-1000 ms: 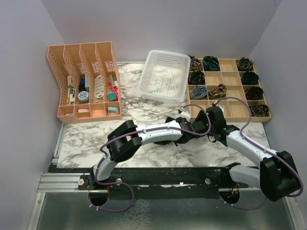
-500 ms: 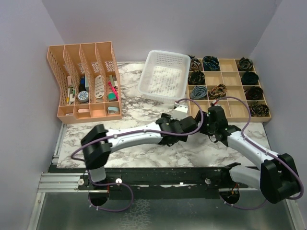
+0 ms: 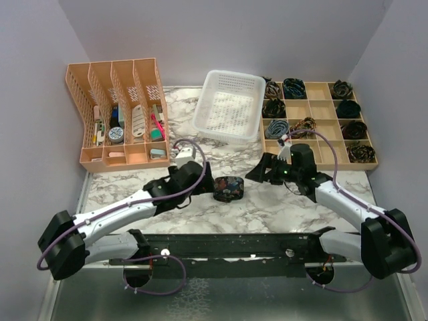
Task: Roll the ties
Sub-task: Pick up the tie at the center of the board.
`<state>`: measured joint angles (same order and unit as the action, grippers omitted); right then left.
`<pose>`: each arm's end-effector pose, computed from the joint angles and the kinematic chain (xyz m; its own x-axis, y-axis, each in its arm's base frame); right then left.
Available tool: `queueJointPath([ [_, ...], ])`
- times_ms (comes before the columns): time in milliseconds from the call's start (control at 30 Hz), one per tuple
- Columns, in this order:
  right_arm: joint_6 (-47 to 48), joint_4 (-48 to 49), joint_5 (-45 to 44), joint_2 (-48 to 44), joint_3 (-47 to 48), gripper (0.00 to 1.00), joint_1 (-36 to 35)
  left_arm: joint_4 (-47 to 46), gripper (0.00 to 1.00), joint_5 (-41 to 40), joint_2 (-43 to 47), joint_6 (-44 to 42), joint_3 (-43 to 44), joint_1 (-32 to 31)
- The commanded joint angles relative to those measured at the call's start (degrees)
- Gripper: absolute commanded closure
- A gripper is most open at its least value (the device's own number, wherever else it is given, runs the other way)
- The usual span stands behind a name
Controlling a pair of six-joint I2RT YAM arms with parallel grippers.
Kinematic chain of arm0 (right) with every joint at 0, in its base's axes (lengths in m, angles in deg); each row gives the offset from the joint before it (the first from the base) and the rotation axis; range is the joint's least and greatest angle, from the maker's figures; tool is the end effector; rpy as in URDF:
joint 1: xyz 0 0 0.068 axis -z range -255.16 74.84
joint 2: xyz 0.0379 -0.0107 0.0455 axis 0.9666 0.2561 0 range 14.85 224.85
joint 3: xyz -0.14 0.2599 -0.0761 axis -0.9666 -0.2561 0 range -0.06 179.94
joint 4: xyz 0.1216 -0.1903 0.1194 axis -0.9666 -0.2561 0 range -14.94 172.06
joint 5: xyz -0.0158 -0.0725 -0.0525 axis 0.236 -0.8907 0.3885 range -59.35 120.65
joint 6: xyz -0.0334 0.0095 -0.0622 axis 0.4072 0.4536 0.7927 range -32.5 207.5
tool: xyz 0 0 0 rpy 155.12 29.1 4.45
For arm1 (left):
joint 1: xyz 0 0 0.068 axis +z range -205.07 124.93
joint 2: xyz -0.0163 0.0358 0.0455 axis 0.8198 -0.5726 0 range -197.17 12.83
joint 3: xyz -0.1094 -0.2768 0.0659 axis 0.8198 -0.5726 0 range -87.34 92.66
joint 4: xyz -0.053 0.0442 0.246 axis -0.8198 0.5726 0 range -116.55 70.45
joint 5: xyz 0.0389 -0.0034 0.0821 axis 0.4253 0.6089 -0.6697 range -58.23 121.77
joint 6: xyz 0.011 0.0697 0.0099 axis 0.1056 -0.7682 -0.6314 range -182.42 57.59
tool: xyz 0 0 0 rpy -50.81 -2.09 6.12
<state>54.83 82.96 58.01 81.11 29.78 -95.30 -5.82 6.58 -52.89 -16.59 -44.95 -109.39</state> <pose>0.2073 0.1048 0.2188 -0.8137 0.2121 -0.5412 -0.2588 0.7014 0.6641 0.1556 -0.1740 0.2564 -0.6820 -0.1631 -0.7130 0.0971 0.9460 -0.3093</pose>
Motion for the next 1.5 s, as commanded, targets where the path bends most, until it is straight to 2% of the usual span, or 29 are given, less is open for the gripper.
queueJointPath([
  [0, -0.7, 4.4, 6.8, 4.0, 2.6, 0.06, -2.4, -12.9, 0.01, 12.6, 7.9, 0.8, -9.8, 6.3],
  [267, -0.2, 0.9, 5.6, 14.0, 7.9, 0.03, -7.9, -21.2, 0.01, 24.0, 9.0, 2.5, -17.4, 15.5],
  [567, -0.4, 1.6, 7.4, 17.7, 8.9, 0.02, -8.5, -26.4, 0.01, 29.5, 8.5, 3.9, -21.1, 18.9],
  [800, 0.4, 0.4, 7.2, 20.5, 10.2, 0.03, -8.8, -36.1, 0.01, 32.6, 7.3, 8.3, -25.8, 20.2],
  [900, 0.2, 1.2, 7.0, 21.8, 10.1, 0.06, -8.8, -36.9, 0.01, 33.9, 5.0, 8.4, -25.7, 20.3],
  [1167, 1.5, 0.7, 4.5, 24.2, 9.2, 0.24, -8.8, -39.0, 0.01, 36.1, -0.1, 8.1, -24.5, 20.3],
  [1467, 1.8, 3.2, 3.6, 23.2, 5.8, 0.34, -8.8, -45.8, 0.01, 41.1, -8.3, 9.0, -23.0, 20.2],
])
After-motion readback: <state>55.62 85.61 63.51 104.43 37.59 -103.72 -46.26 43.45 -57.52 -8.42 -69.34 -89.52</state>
